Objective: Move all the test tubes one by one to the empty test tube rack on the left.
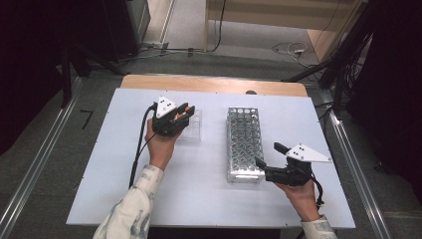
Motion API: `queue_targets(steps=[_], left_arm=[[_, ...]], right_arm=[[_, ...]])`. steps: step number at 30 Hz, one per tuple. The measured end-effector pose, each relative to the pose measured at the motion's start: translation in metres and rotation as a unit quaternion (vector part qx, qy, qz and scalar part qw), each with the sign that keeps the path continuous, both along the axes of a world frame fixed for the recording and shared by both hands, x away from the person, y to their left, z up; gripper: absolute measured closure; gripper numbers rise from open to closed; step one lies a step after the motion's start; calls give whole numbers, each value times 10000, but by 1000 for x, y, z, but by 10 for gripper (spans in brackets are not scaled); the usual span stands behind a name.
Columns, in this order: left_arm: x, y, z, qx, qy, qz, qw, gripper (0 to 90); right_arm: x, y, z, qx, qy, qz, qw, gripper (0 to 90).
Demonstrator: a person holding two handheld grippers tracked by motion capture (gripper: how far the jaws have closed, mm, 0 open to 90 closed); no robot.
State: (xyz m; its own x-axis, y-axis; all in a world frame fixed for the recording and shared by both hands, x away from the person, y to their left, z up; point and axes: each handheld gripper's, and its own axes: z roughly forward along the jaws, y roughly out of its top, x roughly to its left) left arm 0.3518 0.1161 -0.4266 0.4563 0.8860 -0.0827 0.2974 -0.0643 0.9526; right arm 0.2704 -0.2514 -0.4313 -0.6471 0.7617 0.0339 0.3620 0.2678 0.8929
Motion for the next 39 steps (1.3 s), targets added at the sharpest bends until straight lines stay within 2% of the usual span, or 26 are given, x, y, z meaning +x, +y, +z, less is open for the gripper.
queue_targets(steps=[2, 6, 11, 15, 19, 24, 31, 39], left_arm=[[0, 0, -2, 61, 27, -10, 10000, 697], [-1, 0, -4, 45, 5, 5, 10000, 688], [-3, 1, -2, -10, -27, 111, 9999, 522], [-8, 1, 2, -16, -64, 127, 9999, 456], [-10, 1, 4, 6, 80, 175, 9998, 307], [-17, 4, 6, -145, 173, 150, 9996, 230], [-36, 11, 6, -303, 199, 74, 9993, 195], [-66, 28, -2, -285, 152, 157, 9994, 152]], right_arm=[[0, 0, 0, -1, 1, 7, 10000, 134], [0, 0, -1, -6, 3, 10, 10000, 134], [0, 1, -1, -13, 14, 6, 10000, 134], [1, 1, -2, -5, 21, -4, 10000, 134], [1, 0, -2, 9, 34, -32, 10000, 134], [2, 0, -2, 13, 40, -57, 10000, 134], [3, -2, -5, -15, 62, -120, 9999, 134], [4, -8, -7, -25, 78, -256, 9996, 134]])
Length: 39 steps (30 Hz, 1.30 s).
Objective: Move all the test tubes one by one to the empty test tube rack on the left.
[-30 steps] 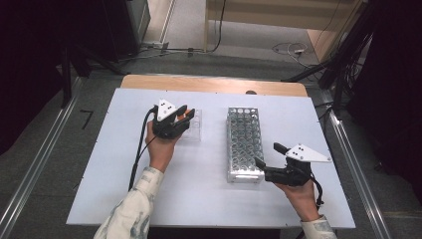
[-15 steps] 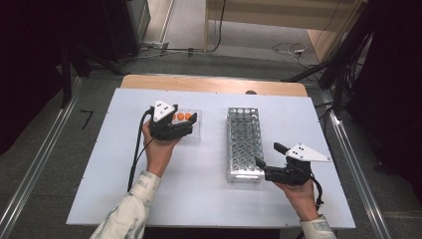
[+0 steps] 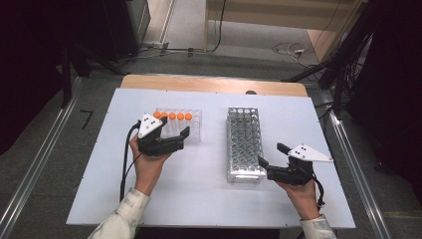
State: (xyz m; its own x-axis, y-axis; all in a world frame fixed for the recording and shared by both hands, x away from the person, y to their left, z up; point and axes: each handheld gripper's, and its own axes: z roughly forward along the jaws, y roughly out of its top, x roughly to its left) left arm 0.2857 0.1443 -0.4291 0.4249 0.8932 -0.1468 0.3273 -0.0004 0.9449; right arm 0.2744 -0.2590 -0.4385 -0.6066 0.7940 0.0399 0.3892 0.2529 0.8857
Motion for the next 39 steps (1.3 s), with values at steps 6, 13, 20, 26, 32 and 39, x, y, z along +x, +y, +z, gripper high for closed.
queue_targets(steps=[6, 13, 20, 26, 32, 39], left_arm=[[-15, 14, -6, -3, 46, 14, 10000, 143], [-25, 23, -9, -119, 68, 67, 9999, 138], [-33, 28, -12, -12, 132, 135, 9998, 105], [-38, 32, -17, 44, 169, 199, 9997, 81], [-42, 37, -21, 86, 218, 274, 9994, 74], [-47, 42, -28, 127, 263, 364, 9989, 74]], right_arm=[[0, -3, -2, -12, 39, -76, 10000, 134], [-1, -6, -4, -15, 61, -133, 9999, 134], [-2, -10, -5, -38, 62, -186, 9998, 134], [-3, -12, -6, -49, 73, -239, 9997, 134], [-5, -14, -7, -53, 69, -274, 9996, 133], [-7, -20, -8, -48, 64, -328, 9994, 133]])
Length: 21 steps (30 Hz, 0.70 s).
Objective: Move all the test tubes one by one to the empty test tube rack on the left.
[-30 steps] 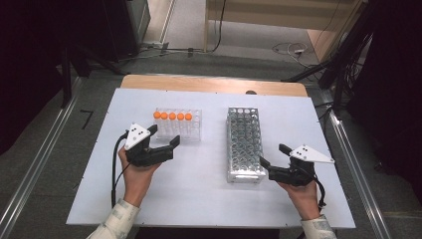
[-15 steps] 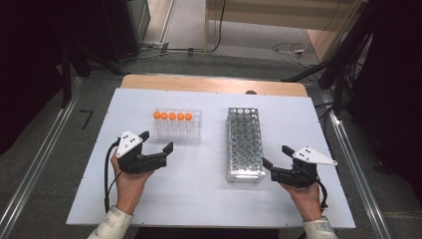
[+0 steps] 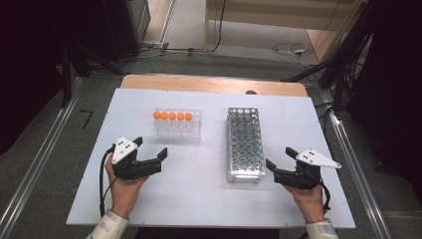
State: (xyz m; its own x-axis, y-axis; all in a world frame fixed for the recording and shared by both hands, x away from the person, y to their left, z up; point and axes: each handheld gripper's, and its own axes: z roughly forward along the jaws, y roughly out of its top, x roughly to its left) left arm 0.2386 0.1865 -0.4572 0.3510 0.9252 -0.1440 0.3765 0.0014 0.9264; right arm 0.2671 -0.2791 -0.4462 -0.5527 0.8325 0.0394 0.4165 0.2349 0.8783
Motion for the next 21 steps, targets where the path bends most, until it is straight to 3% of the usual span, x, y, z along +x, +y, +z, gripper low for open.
queue_targets(steps=[9, 21], left_arm=[[-9, 6, -3, 44, -1, 108, 9999, 65], [-23, 27, -8, 100, 6, 439, 9990, 65]], right_arm=[[-3, -11, -1, 20, -20, -121, 9999, 133], [-8, -25, -2, 81, -29, -292, 9995, 134]])
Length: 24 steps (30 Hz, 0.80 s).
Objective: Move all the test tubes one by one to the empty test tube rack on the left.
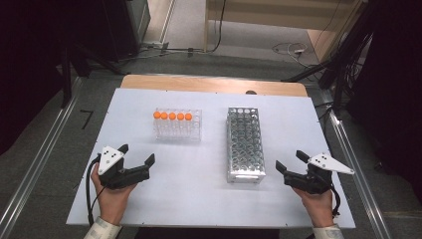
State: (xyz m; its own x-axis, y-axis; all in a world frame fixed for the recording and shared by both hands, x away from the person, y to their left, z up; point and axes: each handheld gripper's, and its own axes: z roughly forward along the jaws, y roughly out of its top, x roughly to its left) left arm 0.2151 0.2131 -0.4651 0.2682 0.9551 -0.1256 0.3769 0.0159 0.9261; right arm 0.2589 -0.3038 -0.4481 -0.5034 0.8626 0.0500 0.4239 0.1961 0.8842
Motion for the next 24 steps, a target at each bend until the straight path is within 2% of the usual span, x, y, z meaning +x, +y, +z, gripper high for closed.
queue_targets(steps=[11, 24], left_arm=[[-8, 16, -4, 75, 26, 180, 9998, 65], [-18, 29, -10, 141, 106, 329, 9993, 64]], right_arm=[[-4, -17, -5, 32, 60, -226, 9997, 133], [-14, -34, -14, -45, 148, -470, 9988, 125]])
